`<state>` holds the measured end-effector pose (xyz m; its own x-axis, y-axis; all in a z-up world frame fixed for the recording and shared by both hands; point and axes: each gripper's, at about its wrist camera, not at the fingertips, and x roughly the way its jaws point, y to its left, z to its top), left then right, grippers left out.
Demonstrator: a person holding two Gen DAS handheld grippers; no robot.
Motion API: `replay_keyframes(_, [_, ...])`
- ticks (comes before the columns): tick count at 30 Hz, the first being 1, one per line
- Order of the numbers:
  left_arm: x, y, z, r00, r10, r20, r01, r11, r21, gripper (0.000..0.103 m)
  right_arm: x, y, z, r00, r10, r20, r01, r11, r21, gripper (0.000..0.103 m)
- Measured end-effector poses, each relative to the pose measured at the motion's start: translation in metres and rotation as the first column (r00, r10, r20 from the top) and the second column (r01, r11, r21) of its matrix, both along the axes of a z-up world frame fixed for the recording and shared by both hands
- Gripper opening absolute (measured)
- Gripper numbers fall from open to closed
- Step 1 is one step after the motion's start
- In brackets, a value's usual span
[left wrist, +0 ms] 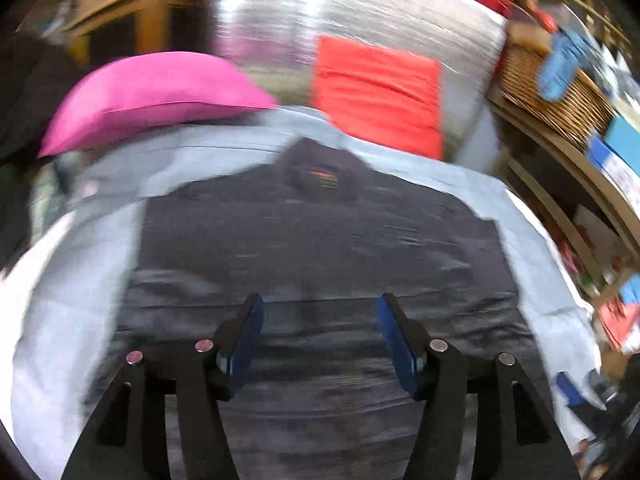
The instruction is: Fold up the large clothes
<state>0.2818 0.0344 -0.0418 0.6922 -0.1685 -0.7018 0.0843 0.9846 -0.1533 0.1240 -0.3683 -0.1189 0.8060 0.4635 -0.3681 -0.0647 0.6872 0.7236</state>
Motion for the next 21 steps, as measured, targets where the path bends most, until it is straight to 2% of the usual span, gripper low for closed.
replay_keyframes(3, [-0.008,0.053,-0.018,0.994,0.104,-0.020,-0.105,0.994,-0.023,0.063,0.018,0.007,0.007,0.998,0.046,-0.031,-0.044,0.997,0.070,0.087])
replay_keyframes(5, [-0.008,0.082,-0.029,0.984,0.172,-0.052,-0.175,0.982,-0.069,0.063,0.050,0.012,0.012,0.993,0.097,-0.066,-0.084,0.981,0.176,0.087])
replay_keyframes(9, [-0.015,0.122,-0.053,0.964,0.248,-0.095,-0.261,0.951,-0.165,0.063,0.120,0.016,0.001,0.978,0.069,-0.196,-0.016,0.966,0.257,0.087])
replay_keyframes(13, [-0.018,0.143,-0.070,0.953,0.282,-0.113,-0.300,0.928,-0.221,0.063,0.166,0.025,-0.026,0.937,0.044,-0.348,0.056,0.961,0.271,0.087])
replay_keyframes(16, [-0.018,0.154,-0.075,0.948,0.294,-0.124,-0.316,0.916,-0.245,0.063,0.177,0.028,-0.030,0.930,0.000,-0.367,0.099,0.963,0.252,0.084])
replay_keyframes(17, [-0.016,0.157,-0.075,0.946,0.297,-0.127,-0.320,0.913,-0.254,0.063,0.181,0.030,-0.029,0.931,-0.016,-0.366,0.105,0.969,0.223,0.077])
replay_keyframes(19, [-0.016,0.160,-0.077,0.944,0.301,-0.134,-0.327,0.907,-0.264,0.063,0.191,0.033,-0.030,0.914,-0.039,-0.405,0.108,0.983,0.150,0.051])
replay_keyframes(20, [-0.013,0.160,-0.078,0.944,0.297,-0.143,-0.326,0.907,-0.267,0.063,0.196,0.034,-0.031,0.900,-0.060,-0.433,0.112,0.989,0.096,0.019])
replay_keyframes(21, [-0.011,0.160,-0.079,0.944,0.294,-0.147,-0.324,0.907,-0.268,0.063,0.201,0.037,-0.028,0.897,-0.068,-0.436,0.099,0.994,0.049,0.018])
